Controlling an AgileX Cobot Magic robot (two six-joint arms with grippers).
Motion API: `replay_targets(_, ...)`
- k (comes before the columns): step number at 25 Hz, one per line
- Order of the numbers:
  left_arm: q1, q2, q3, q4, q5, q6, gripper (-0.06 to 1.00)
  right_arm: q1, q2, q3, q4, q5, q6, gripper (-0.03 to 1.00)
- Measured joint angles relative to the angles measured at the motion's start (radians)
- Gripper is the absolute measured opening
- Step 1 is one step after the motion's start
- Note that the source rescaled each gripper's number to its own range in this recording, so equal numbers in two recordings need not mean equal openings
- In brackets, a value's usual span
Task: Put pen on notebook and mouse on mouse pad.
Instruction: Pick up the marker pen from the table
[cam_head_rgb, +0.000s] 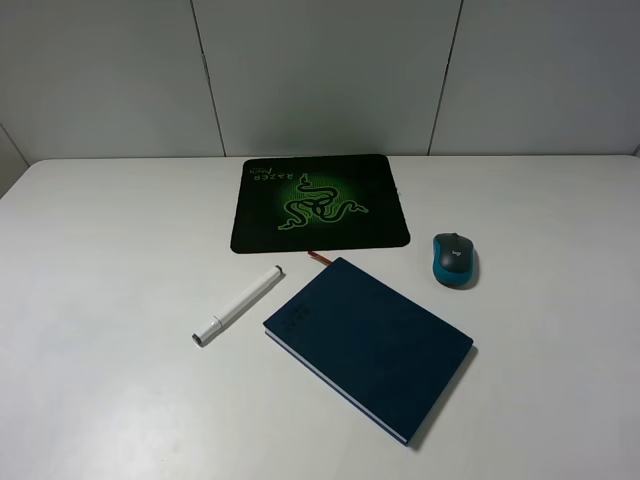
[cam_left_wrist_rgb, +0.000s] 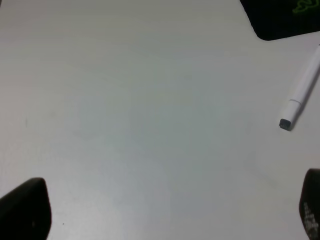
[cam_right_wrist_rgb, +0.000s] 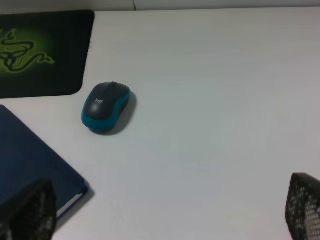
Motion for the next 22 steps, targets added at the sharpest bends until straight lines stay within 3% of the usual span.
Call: replay_targets(22,0.000,0.000,0.000,0.000,0.000,-0.001,0.99,0.000,0.000,0.000,0.000,0.000,0.000,1.00)
